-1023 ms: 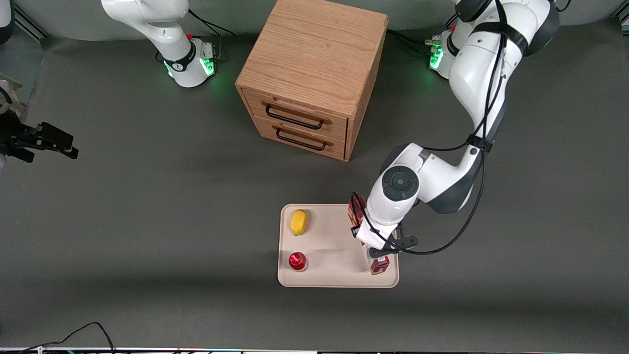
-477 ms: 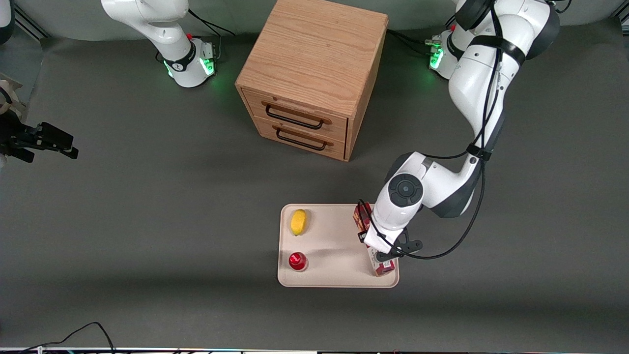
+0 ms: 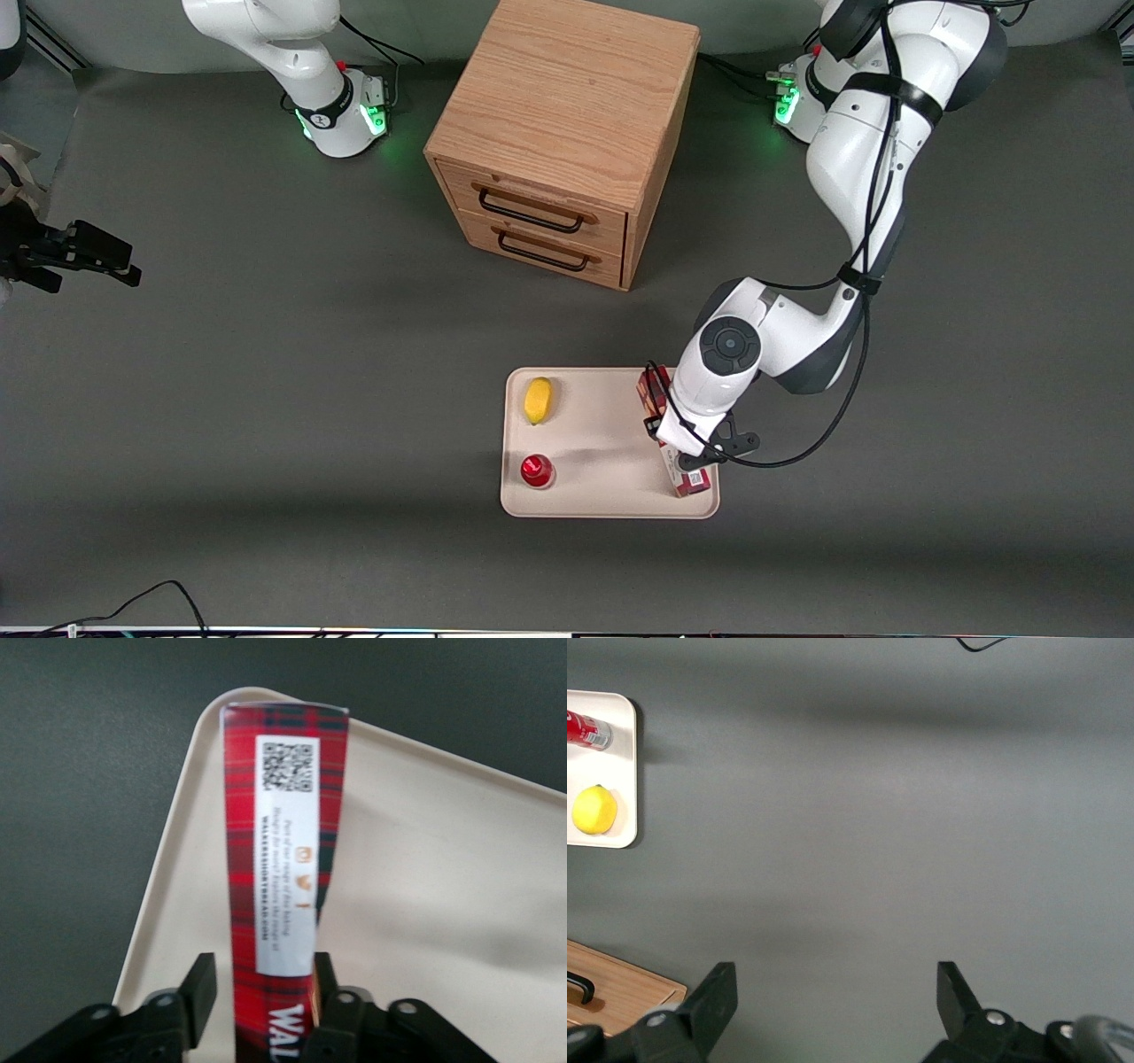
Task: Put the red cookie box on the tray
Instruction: 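Lower the box onto the tray and tip it flat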
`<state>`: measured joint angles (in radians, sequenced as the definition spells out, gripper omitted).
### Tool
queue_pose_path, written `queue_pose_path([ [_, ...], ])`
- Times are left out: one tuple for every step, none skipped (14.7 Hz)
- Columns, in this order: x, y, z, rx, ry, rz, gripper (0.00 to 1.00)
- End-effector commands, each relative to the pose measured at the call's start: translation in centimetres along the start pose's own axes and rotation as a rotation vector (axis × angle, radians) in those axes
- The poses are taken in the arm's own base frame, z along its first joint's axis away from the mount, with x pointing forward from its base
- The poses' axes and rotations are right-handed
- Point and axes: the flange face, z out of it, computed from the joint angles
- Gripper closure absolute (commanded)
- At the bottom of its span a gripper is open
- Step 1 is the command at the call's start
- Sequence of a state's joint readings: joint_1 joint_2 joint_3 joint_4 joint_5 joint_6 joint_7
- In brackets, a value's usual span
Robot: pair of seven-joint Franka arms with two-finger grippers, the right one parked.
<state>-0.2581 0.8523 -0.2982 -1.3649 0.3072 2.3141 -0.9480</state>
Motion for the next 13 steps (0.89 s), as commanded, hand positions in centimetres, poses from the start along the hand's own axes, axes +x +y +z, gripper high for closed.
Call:
queue_pose_path([
  [0.1,0.0,-1.8,0.043,-0.018,-0.01,0.0],
  [0.2,0.3,-3.2,0.076,-0.041,-0.011,0.0],
  [-0.2,1.1,-5.2,0.089,-0.084,-0.017,0.0],
  [-0.7,1.6,-6.5,0.094,-0.129,-0.028,0.0],
  [-0.7,2.0,-8.4,0.092,-0.158,-0.039,0.0],
  [-1.0,2.4,-10.0,0.092,-0.201,-0.047,0.0],
  [-1.0,2.8,-11.5,0.081,-0.235,-0.053,0.0],
  [-0.9,3.1,-13.1,0.073,-0.255,-0.059,0.0],
  [-1.0,3.2,-14.0,0.074,-0.273,-0.057,0.0],
  [-1.4,3.5,-15.7,0.075,-0.29,-0.048,0.0],
  [-1.4,3.4,-17.5,0.077,-0.287,-0.041,0.0],
  [-1.7,3.5,-19.1,0.075,-0.287,-0.034,0.0],
  [-2.2,3.5,-20.7,0.076,-0.287,-0.024,0.0],
])
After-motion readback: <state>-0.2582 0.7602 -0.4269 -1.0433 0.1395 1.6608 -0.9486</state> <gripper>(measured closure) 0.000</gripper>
